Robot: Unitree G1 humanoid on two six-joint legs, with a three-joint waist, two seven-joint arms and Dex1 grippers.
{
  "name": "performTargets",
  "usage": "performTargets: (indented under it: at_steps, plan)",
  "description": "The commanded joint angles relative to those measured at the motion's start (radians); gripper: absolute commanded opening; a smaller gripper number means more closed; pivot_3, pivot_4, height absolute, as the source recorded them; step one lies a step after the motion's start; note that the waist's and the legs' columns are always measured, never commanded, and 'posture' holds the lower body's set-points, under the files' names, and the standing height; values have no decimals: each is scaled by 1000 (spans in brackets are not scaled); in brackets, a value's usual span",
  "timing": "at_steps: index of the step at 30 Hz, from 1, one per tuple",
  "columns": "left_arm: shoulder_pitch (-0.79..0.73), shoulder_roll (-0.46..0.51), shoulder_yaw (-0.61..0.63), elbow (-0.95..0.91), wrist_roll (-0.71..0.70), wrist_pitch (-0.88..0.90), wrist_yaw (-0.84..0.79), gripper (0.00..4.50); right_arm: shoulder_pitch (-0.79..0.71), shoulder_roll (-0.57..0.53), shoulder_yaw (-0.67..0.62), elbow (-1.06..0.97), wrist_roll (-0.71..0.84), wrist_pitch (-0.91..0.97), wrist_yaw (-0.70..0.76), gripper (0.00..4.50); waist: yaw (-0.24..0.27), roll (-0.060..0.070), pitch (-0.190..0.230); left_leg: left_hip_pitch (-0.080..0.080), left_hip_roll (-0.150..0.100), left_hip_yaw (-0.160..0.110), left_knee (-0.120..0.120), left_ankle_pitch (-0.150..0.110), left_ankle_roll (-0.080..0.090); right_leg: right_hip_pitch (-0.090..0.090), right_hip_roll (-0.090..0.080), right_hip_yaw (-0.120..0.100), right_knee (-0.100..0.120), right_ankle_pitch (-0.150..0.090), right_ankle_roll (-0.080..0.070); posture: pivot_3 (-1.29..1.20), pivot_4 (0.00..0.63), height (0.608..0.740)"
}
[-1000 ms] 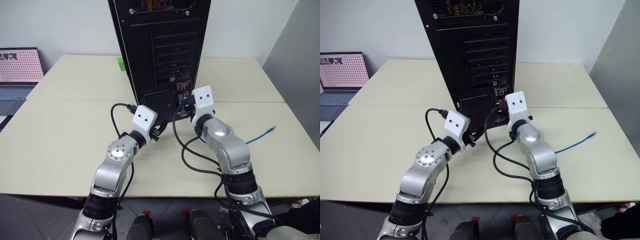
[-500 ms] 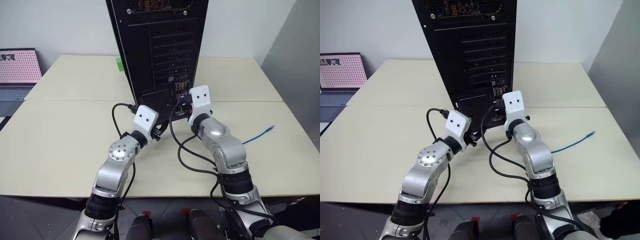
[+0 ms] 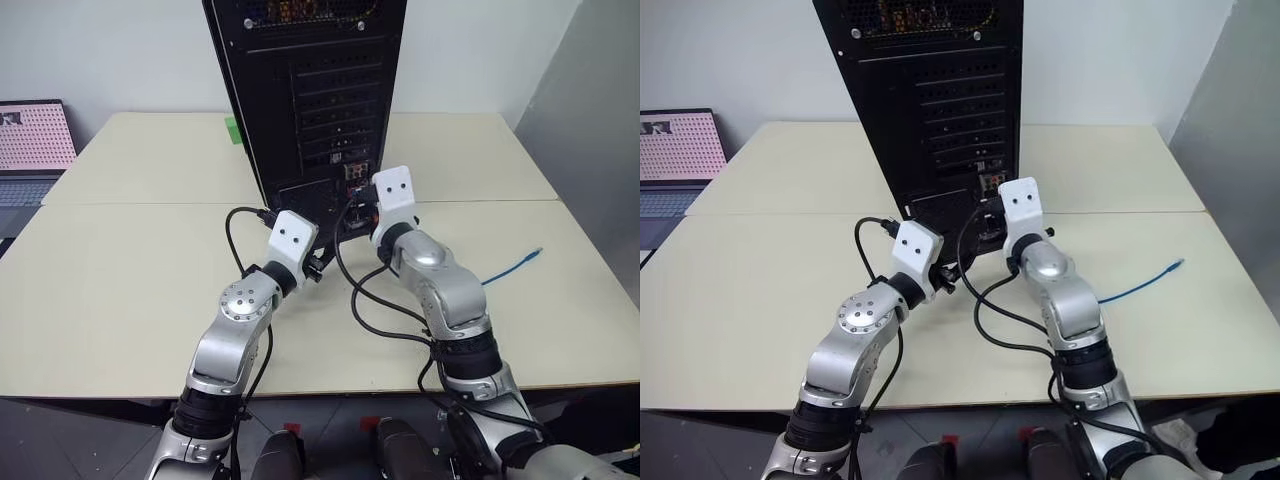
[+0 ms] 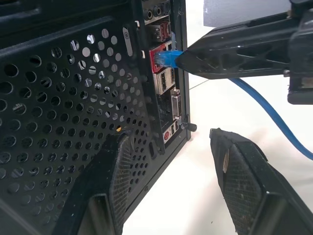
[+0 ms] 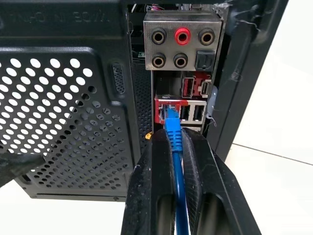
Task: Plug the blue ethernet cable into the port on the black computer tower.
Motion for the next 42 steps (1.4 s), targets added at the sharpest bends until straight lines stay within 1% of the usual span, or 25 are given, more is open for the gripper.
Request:
performTargets:
  at_steps: [1, 10, 11, 16, 17, 18, 19, 20, 21, 24, 28, 29, 30, 31, 35, 38, 39, 42]
  plan:
    - [-8, -7, -1, -29, 3, -22, 10, 2640, -64, 12, -3, -9, -3, -62, 4, 0, -1, 0, 0, 0, 0, 0, 0, 0, 0, 0, 0, 0, 0, 0, 0, 0, 150, 740]
    - [-7, -2, 6, -21, 3, -28, 14, 2640, -57, -10, -7, 10, 0, -84, 31, 0, -3, 0, 0, 1, 0, 0, 0, 0, 0, 0, 1, 1, 1, 1, -1, 0, 150, 740]
    - [-6, -1, 6, -22, 3, -28, 14, 2670, -49, -17, -7, 5, 1, -82, 38, 337, -3, 0, 0, 1, 0, 0, 0, 0, 0, 0, 1, 1, 1, 1, -1, 0, 150, 740]
    - [-2, 7, 13, -28, 3, -21, 15, 2678, -7, -64, -2, -35, 12, -70, 91, 1282, 3, 0, 0, 0, 0, 0, 0, 0, 0, 0, 1, 0, 0, 1, -1, 0, 150, 740]
    - [-1, 12, 16, -32, 1, -17, 13, 2678, 3, -77, 0, -52, 18, -64, 110, 1528, 4, 0, 0, -1, 0, 0, -1, 0, 0, 0, 1, 0, -1, 1, -1, 0, 150, 740]
    - [0, 15, 20, -35, -1, -11, 12, 2678, 13, -88, 0, -69, 24, -59, 125, 1661, 5, 0, 0, -1, 0, 0, -1, 0, 0, 0, 1, 0, -2, 1, -1, 0, 150, 740]
    - [1, 20, 22, -40, -2, -9, 10, 2678, 23, -98, -1, -88, 30, -53, 138, 1947, 5, 0, 0, -2, 0, 0, -1, 0, 0, 0, 0, 0, -3, 0, -1, 0, 150, 740]
    - [2, 28, 23, -46, -2, -5, 5, 2678, 34, -111, -4, -110, 37, -46, 154, 2059, 6, 0, 0, -2, 0, 0, -1, 0, 0, 0, 0, 0, -4, 0, -1, 0, 150, 740]
    - [4, 41, 23, -56, 0, 5, -1, 2678, 49, -127, -7, -139, 47, -40, 174, 2286, 6, 0, 0, -3, 0, 0, -1, 0, 0, -1, 0, 0, -5, 0, -1, 0, 150, 740]
    - [10, 87, 34, -103, 13, 54, -5, 2678, 102, -210, -49, -244, 101, -30, 263, 2818, 6, 0, 0, -4, 0, 0, -2, 0, 0, -1, 0, 0, -5, 0, -1, 0, 150, 740]
    - [25, 134, 64, -167, -16, 117, -28, 2678, 161, -307, -92, -311, 178, -64, 378, 3733, 6, 0, 1, -4, 0, 0, -2, 0, 0, -1, 0, 0, -5, 0, -1, 0, 150, 740]
    - [34, 154, 76, -181, -22, 127, -41, 2678, 183, -331, -107, -320, 197, -79, 411, 3939, 6, 0, 1, -3, 0, 0, -2, 0, 0, -1, 0, 0, -4, 0, 0, 0, 150, 740]
    - [44, 179, 104, -197, -38, 135, -60, 2678, 214, -365, -139, -331, 226, -100, 461, 4055, 6, 0, 1, -3, 0, 0, -2, 0, 0, -1, 0, 0, -4, 0, 0, 0, 150, 740]
    - [58, 208, 138, -209, -59, 146, -86, 2678, 245, -399, -177, -337, 263, -118, 513, 4309, 6, 0, 1, -3, 0, 0, -2, 0, 0, -1, 0, 0, -4, 0, -1, 0, 150, 740]
    - [103, 286, 210, -226, -130, 158, -168, 2678, 295, -486, -251, -300, 322, -185, 609, 4309, 4, -1, 1, -2, 0, 0, -2, 0, 0, -1, 0, 0, -4, 0, -1, 0, 150, 740]
    - [127, 319, 246, -223, -186, 154, -223, 2678, 300, -519, -283, -269, 349, -217, 645, 4309, 5, -1, 1, -2, 0, 0, -2, 0, 0, -1, 0, 0, -4, -1, -3, 0, 150, 740]
    - [138, 331, 257, -221, -205, 152, -245, 2678, 300, -528, -292, -260, 360, -219, 657, 4309, 6, -1, 1, -1, 0, 0, -1, 0, 0, 0, 0, 0, -4, -3, -6, 0, 150, 740]
    - [166, 365, 275, -213, -238, 128, -297, 2678, 299, -547, -299, -244, 382, -227, 682, 4309, 5, -1, 1, -1, 0, 0, -1, 0, 0, 0, 0, 0, -4, -3, -7, 0, 150, 740]
